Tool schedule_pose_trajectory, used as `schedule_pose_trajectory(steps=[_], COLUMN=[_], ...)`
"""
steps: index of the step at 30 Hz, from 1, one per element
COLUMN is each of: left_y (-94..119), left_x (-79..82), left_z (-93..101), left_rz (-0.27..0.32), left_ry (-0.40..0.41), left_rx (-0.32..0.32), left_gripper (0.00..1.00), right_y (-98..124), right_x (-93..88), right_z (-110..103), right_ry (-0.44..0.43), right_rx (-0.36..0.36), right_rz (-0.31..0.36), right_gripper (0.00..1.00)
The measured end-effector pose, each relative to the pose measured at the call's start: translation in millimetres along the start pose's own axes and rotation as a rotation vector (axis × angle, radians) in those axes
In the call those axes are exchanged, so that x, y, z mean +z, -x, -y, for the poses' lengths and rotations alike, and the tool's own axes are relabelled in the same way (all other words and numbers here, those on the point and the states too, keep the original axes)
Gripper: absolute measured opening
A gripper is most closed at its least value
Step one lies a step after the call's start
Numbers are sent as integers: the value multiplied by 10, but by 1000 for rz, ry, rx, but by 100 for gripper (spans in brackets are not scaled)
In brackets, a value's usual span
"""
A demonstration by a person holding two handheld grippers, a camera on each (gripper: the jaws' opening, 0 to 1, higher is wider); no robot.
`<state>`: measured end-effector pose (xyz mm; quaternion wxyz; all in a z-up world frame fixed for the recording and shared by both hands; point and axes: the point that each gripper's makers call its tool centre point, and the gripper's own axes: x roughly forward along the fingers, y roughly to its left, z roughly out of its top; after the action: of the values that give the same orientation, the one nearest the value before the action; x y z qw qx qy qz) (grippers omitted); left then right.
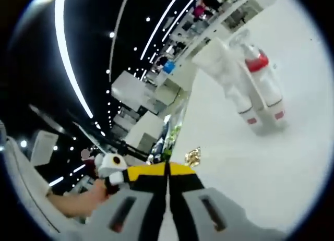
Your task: Arrange the skincare products in the storage area until every visible bottle or jar stands upright without overlapping.
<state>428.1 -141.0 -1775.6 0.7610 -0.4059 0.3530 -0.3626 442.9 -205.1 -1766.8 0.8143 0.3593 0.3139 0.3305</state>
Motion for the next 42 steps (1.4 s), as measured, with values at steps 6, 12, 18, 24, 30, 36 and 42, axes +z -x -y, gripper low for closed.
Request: schedule_pose_trajectory(steps=[6,12,18,24,30,36,42], left_y=[-210,-364,-507,-637,-741,-811,-845], left_x=[116,198,263,280,252,215,171], left_z=[-214,-417,-639,-813,-917,-1045,-1116], left_rz=[-1,10,6,-3,-17,-23,-35], left_ry=[-66,-60,-44,-33,-26,-20,-22], left_rx=[60,99,133,161,184,216,250], left_gripper=[0,0,0,0,0,0,0], right_y=[-181,-362,-491,-567,-602,-633,-639], right_x=[53,85,95,96,81,63,14], right_z=[323,602,821,979,1149,1258,1343], right_ry=[9,27,34,35,36,57,79], right_rx=[-93,-164,-213,-244,-275,-310,-346], right_rz=[-42,-73,-82,-91,-99,-104,-116], right_gripper=[0,0,0,0,0,0,0])
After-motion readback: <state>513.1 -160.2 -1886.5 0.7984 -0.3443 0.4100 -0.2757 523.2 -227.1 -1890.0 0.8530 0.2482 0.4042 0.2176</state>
